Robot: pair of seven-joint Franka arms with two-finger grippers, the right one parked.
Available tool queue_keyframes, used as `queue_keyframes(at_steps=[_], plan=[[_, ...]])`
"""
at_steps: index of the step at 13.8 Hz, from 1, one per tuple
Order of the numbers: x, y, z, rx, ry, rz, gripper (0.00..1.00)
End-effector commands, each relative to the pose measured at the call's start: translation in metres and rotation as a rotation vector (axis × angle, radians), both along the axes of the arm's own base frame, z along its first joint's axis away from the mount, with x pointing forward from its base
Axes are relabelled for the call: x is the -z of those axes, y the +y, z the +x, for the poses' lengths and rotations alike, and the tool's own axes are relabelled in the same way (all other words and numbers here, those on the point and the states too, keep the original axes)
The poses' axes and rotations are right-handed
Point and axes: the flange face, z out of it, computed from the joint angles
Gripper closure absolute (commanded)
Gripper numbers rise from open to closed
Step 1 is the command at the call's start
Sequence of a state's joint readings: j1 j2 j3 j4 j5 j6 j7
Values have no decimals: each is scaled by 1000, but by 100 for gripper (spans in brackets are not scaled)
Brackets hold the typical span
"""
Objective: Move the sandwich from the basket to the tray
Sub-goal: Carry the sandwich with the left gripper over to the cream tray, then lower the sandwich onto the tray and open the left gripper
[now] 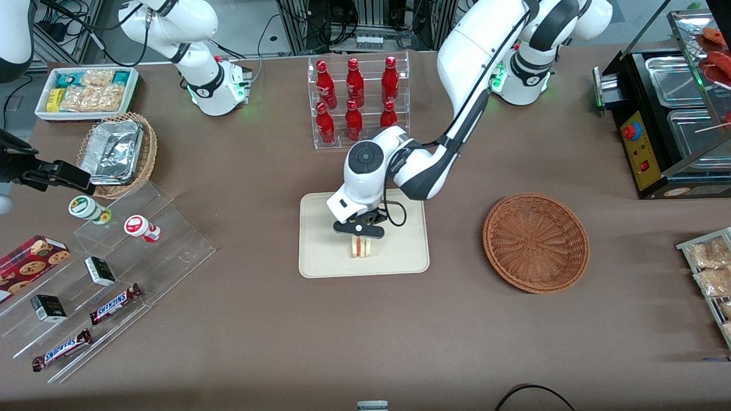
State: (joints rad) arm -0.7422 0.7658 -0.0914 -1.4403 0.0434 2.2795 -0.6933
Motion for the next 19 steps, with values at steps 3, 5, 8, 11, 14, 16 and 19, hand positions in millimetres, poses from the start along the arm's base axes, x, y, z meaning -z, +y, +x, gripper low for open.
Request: queue_keyframes(at_steps=[3,5,8,11,14,16,19], plan=[[6,-5,3,5,-14,13,92],[6,-6,0,7,-14,16,10],[-3,-8,-1,-5,-22,15,1],[-20,-5,4,-12,-28,16,1],[-56,1,8,-21,-37,15,1],[-81,3,9,-28,-55,-1,1],[-124,24,25,-72,-100,-11,1]])
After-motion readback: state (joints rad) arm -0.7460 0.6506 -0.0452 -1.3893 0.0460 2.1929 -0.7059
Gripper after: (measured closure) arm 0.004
